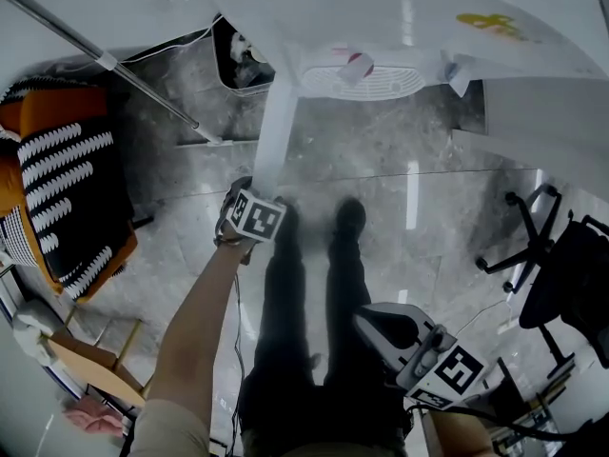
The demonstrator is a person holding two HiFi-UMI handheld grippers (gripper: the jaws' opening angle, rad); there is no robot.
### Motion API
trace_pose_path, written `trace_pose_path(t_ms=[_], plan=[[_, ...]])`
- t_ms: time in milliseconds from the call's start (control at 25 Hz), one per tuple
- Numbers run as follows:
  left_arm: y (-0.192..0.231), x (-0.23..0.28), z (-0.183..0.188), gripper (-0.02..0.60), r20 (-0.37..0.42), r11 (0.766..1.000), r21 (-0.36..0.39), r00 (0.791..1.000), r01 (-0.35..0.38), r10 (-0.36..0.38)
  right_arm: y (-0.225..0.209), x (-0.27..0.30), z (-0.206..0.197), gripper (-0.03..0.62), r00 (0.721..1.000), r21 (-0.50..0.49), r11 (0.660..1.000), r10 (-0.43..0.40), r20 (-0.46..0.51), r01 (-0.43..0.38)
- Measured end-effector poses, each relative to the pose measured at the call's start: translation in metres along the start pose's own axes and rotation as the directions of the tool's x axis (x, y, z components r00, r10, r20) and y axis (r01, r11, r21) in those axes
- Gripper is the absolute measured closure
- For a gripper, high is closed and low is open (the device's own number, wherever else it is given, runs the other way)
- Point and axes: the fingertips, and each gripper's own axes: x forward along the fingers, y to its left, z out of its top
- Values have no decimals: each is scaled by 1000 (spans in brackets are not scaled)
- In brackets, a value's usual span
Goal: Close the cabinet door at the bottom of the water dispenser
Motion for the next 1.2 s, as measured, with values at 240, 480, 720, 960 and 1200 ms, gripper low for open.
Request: trace_pose_path(t_ms=[240, 480, 720, 960, 1200], plan=[[-26, 2, 6, 279, 8, 998, 50, 999, 48, -48, -9, 0, -1, 586, 1000, 7, 1000, -12, 22, 12], [-39, 6, 10, 279, 8, 997, 27, 998, 69, -69, -8, 2, -6, 586, 999, 25, 1000, -9, 32, 8], [-52, 8, 17, 276, 18, 995, 4, 995, 103, -103, -12, 0, -8, 586, 999, 36, 999, -17, 50, 15], [-72, 10, 24, 265, 19, 988, 0, 988, 155, -155, -16, -4, -10, 586, 998, 50, 999, -22, 62, 19], [-85, 11, 37, 259, 41, 983, 27, 983, 179, -180, -22, -10, -11, 586, 996, 58, 998, -29, 84, 24]])
